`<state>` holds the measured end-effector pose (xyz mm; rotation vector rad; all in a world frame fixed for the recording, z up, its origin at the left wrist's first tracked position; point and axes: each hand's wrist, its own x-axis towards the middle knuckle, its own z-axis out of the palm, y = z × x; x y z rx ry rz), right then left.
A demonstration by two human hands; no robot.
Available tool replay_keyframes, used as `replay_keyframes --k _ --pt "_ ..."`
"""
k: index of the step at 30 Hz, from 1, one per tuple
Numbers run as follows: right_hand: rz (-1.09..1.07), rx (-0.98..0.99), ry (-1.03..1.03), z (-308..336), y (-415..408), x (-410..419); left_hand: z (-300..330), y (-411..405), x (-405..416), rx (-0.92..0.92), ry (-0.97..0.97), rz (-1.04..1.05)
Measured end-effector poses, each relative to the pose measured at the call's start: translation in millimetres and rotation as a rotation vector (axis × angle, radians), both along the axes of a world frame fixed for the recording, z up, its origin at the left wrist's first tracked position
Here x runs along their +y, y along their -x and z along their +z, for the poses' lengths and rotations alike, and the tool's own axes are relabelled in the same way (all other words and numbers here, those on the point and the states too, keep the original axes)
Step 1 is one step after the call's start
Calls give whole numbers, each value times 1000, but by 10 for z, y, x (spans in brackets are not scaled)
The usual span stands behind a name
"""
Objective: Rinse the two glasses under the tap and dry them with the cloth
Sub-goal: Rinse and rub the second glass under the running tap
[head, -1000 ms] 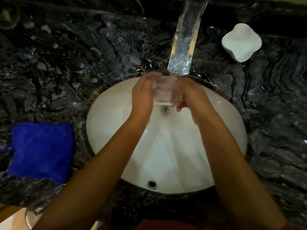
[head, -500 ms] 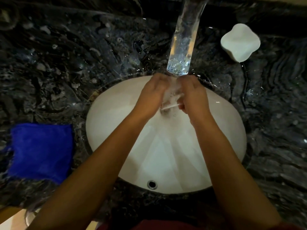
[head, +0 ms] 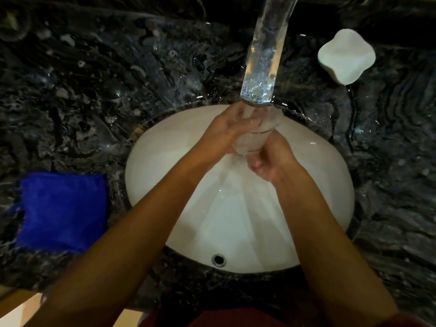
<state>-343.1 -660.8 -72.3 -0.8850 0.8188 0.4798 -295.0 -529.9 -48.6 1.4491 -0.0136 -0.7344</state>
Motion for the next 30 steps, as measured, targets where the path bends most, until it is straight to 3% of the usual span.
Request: replay_keyframes --k 4,8,10,12,15,22,24,27,30 --pt "-49 93 454 -3 26 176 -57 151 -189 -122 -210 249" --pt "-184 -30 479 110 154 389 -1 158 -334 98 -144 440" --pt "-148 -183 593 126 250 429 6 164 -355 139 -179 460" --pt "-21 -320 744 135 326 433 -11 136 -332 189 -230 433" --pt "124 -318 748 113 332 303 -11 69 -226 357 -214 311" --pt "22 -106 458 255 -20 122 -14 101 -90 626 142 127" --pt "-79 -116 515 245 -39 140 -40 114 -64 649 215 110" --pt "-212 -327 693 197 3 161 -53 137 -4 640 356 73" --pt "-136 -448 868 166 18 121 -35 117 76 459 133 1"
